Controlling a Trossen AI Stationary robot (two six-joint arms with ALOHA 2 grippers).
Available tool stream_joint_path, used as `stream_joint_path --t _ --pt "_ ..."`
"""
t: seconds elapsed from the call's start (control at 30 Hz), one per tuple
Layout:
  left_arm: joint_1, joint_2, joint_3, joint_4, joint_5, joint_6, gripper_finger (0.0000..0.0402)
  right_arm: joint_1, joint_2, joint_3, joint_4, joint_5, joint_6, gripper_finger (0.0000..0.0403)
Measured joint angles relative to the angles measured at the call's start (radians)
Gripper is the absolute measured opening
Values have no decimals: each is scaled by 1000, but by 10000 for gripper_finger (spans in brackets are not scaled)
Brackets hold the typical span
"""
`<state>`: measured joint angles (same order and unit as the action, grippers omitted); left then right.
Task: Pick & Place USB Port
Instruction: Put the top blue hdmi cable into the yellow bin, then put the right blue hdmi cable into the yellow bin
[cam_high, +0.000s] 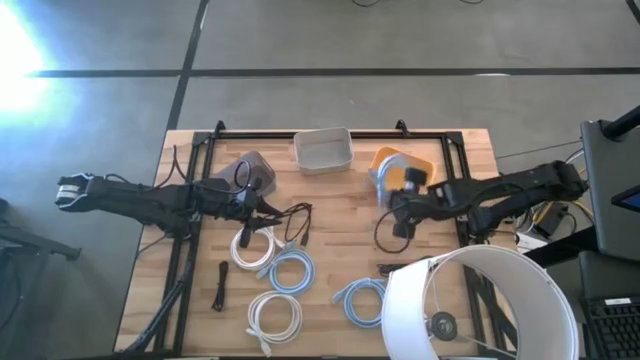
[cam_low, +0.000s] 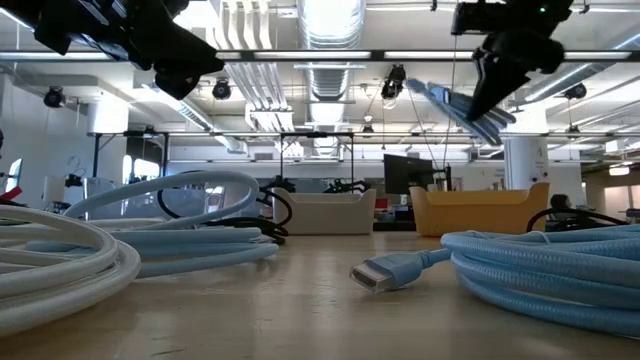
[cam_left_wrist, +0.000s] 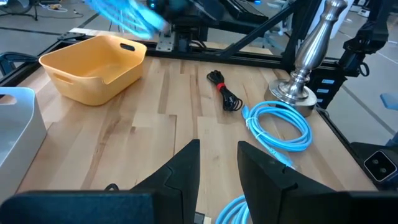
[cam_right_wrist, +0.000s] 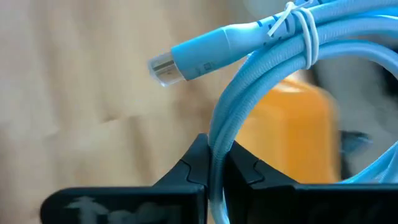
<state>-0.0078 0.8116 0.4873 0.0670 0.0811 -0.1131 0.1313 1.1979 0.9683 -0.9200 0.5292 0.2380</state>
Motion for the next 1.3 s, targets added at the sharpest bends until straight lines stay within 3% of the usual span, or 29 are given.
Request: stream_joint_path --t 0.1,0.4,0.63,0.8,1.0,1.3 --pt "0 0 0 0 0 0 112 -37 -31 -8 -25 46 59 19" --pt "0 0 0 0 0 0 113 -120 -23 -52 -150 -59 185 31" --pt "0 0 0 0 0 0 113 -120 22 -57 -148 -67 196 37" --pt "1 0 0 0 0 0 112 -119 48 -57 -146 -62 181 62" --pt "1 0 0 0 0 0 112 -124 77 -57 -143 48 151 106" --pt "1 0 0 0 0 0 110 -130 80 -57 -135 53 154 147"
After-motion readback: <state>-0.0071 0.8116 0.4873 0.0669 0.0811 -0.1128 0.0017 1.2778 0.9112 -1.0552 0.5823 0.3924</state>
